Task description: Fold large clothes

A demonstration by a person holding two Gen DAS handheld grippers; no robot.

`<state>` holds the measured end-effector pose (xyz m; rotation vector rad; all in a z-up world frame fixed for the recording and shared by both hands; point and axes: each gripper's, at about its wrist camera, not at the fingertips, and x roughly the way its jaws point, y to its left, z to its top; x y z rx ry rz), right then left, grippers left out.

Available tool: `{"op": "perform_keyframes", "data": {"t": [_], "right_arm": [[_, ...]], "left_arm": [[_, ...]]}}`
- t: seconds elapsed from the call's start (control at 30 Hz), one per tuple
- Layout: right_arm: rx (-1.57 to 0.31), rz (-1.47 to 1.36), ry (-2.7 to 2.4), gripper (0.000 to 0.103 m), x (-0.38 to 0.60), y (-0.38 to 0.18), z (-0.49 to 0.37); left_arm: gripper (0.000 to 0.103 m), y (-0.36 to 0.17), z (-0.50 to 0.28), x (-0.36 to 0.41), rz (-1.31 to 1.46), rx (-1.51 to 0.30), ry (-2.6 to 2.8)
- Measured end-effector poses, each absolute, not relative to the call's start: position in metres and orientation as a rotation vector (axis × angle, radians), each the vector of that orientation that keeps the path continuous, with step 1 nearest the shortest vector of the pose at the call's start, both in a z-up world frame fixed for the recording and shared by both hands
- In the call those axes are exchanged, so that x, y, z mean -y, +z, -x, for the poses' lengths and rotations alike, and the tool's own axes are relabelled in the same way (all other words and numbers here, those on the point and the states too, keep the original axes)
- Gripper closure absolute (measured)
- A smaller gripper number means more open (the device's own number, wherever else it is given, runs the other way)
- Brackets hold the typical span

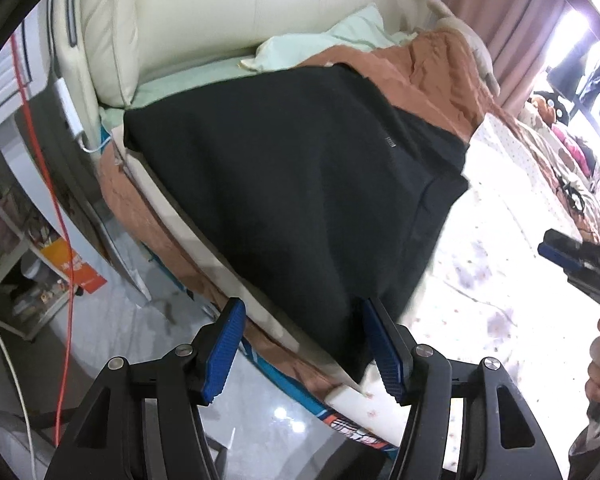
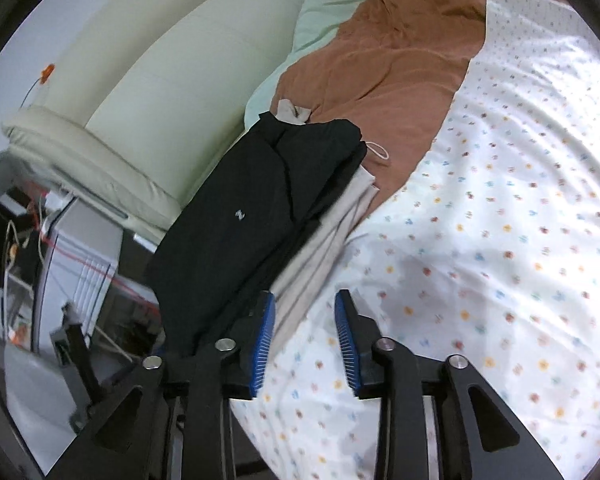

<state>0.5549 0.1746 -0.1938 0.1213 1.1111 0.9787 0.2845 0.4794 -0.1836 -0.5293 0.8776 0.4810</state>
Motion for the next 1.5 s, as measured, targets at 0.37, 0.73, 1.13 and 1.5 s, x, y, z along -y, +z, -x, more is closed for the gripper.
{"op": "perform_keyframes", "data": {"t": [0.37,0.73,1.13,1.5], "right_arm": [[-0.962,0.01,0.942,0.032,-0.095,-0.142,-0.521],[-0.842,0.063,0.875,0.005,-0.028,-0.104,-0.483],[-0.757,0.037,0.8,0.004,0.056,-0.077,-0.435],[-0.676,0.012,0.73,0.004,0.124,-0.06,-0.378]], "left_arm": [[0.012,-0.142,-0.269,-0.422,0.503,-0.804,0.462],[0.001,-0.089,-0.253,-0.349,0.389,-0.708,0.405],[0.001,-0.057,-0.217,-0.284,0.329,-0.612,0.333],[0.001,-0.038,-0.172,-0.232,0.271,-0.537,0.257]]}}
